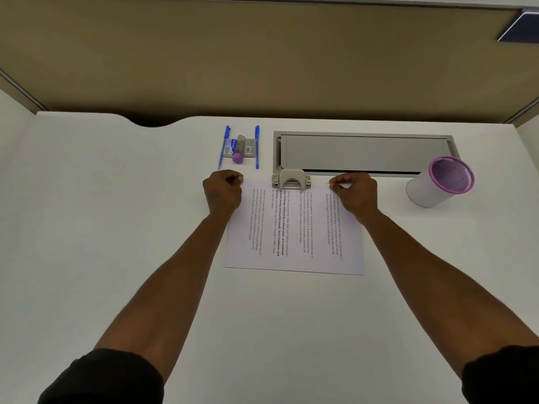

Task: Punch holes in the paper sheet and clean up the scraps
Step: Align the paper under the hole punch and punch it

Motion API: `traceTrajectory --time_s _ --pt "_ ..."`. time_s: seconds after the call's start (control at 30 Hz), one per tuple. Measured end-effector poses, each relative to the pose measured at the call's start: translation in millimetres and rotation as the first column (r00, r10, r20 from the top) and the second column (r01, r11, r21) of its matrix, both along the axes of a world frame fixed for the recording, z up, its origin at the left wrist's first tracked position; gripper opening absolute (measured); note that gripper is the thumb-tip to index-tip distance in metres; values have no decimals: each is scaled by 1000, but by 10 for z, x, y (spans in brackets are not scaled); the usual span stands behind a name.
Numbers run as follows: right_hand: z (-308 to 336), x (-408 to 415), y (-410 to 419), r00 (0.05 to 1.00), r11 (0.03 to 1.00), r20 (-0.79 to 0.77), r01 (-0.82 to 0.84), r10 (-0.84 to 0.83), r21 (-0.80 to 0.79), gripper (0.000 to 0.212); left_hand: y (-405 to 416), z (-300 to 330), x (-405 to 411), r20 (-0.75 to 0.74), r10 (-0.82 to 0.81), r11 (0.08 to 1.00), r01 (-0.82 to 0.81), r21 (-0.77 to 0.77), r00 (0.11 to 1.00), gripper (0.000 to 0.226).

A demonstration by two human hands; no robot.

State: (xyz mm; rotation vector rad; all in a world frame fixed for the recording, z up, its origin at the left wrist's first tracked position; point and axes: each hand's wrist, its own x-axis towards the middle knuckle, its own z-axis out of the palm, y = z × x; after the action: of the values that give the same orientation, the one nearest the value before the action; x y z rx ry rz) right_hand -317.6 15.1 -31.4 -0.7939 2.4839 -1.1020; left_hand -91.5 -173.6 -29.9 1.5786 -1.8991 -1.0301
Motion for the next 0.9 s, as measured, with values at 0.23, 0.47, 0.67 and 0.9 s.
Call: traceTrajectory --time_s 0.23,0.47,0.67,0.9 --pt "1 30 -8 999 1000 30 21 -20 -15 8 31 -24 -5 9 13 999 -13 -30 1000 21" --pt "15 67 -17 1000 1000 -20 17 -18 -2 10 76 -43 -2 42 4 995 0 -99 999 22" --pt "-5 117 40 986 1000 -163 20 -17 14 24 165 -17 66 24 -6 988 10 -157 1000 30" --pt "182 246 -132 887 982 -439 -184 147 -44 24 817 -204 164 259 -421 792 491 -363 870 55"
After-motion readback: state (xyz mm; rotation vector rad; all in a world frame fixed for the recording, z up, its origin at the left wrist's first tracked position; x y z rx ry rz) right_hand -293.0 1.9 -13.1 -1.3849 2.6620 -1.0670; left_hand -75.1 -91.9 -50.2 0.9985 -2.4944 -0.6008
